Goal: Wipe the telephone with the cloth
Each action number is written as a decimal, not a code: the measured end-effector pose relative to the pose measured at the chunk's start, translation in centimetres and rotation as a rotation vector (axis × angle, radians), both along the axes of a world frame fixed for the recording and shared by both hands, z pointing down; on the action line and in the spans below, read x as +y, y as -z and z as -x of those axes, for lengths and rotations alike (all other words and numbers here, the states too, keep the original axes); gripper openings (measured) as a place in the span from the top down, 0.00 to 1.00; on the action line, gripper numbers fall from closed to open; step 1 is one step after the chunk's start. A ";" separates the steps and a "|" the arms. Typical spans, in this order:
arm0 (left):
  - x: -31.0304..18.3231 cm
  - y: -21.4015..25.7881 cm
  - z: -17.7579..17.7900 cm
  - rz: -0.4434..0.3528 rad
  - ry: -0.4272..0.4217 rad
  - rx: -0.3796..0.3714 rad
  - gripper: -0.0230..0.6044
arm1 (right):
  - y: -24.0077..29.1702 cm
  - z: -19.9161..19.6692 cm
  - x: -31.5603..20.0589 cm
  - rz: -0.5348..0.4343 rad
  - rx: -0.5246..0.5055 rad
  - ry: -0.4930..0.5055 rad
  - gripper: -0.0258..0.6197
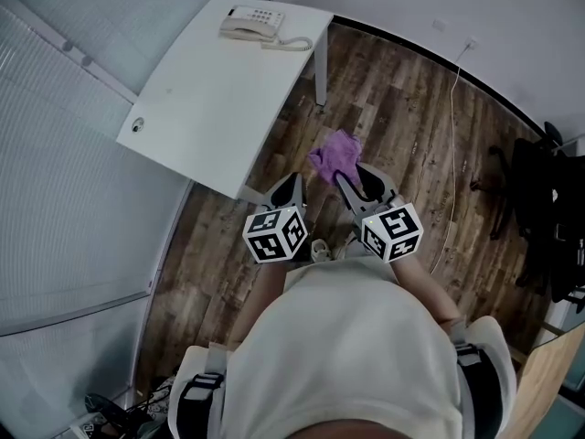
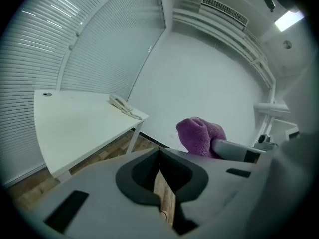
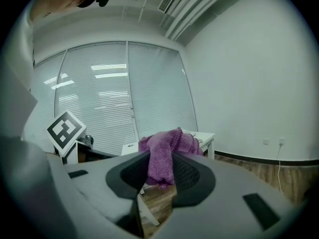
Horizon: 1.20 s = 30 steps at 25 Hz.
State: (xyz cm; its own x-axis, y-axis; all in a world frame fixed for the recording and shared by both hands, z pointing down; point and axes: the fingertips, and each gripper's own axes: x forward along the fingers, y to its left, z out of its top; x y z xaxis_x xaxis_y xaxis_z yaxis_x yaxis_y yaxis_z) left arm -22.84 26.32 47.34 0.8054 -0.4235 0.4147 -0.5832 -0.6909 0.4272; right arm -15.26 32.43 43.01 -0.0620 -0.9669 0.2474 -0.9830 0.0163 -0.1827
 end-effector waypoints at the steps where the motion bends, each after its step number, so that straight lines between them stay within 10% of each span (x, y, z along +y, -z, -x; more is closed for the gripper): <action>1: 0.0 0.1 0.0 -0.002 -0.002 0.003 0.93 | 0.0 0.0 0.0 -0.003 -0.001 -0.004 0.76; 30: -5.2 -1.1 0.3 0.047 0.043 0.008 0.93 | -0.6 -0.3 -5.1 0.031 -0.015 0.041 0.76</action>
